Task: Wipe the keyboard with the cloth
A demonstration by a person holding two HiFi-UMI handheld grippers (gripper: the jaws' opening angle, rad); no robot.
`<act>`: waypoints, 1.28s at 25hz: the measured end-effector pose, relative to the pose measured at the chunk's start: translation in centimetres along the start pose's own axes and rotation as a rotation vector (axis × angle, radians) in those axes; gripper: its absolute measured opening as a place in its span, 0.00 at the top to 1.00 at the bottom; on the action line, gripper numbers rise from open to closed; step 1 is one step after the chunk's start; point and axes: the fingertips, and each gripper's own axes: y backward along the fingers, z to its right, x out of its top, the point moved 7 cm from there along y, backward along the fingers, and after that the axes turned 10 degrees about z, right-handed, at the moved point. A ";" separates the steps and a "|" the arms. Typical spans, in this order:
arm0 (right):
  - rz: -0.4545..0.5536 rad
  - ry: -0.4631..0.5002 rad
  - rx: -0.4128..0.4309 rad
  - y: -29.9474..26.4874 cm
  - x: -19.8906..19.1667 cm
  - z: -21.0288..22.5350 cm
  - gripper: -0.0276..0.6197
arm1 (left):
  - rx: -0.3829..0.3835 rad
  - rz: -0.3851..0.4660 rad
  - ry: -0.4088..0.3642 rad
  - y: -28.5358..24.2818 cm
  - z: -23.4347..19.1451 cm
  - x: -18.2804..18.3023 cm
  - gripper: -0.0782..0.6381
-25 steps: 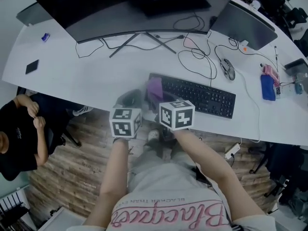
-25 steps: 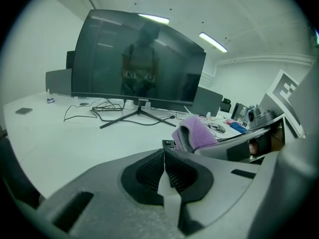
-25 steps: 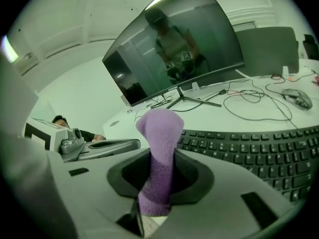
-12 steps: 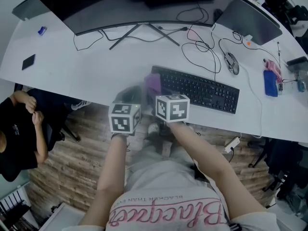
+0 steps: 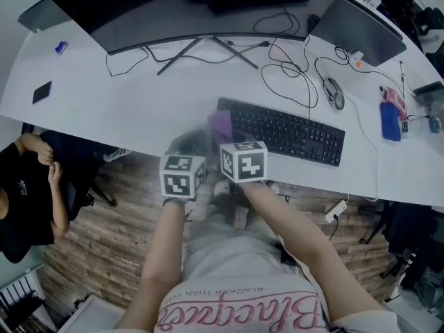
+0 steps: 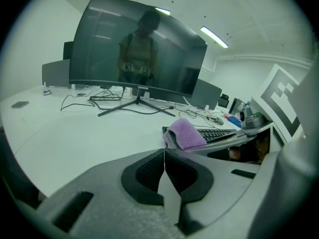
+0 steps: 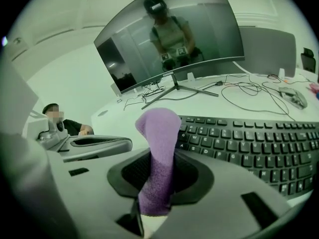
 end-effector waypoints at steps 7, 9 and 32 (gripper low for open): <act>0.010 0.005 -0.018 1.2 0.0 1.8 0.81 | -0.021 -0.006 -0.015 -0.9 1.6 0.1 0.88; 0.010 0.007 -0.025 1.7 -0.1 2.4 0.81 | -0.035 -0.010 -0.025 -1.2 2.5 0.1 0.88; 0.022 -0.046 -0.111 8.0 -1.1 10.8 0.81 | -0.166 -0.037 -0.088 -5.1 12.3 0.0 0.88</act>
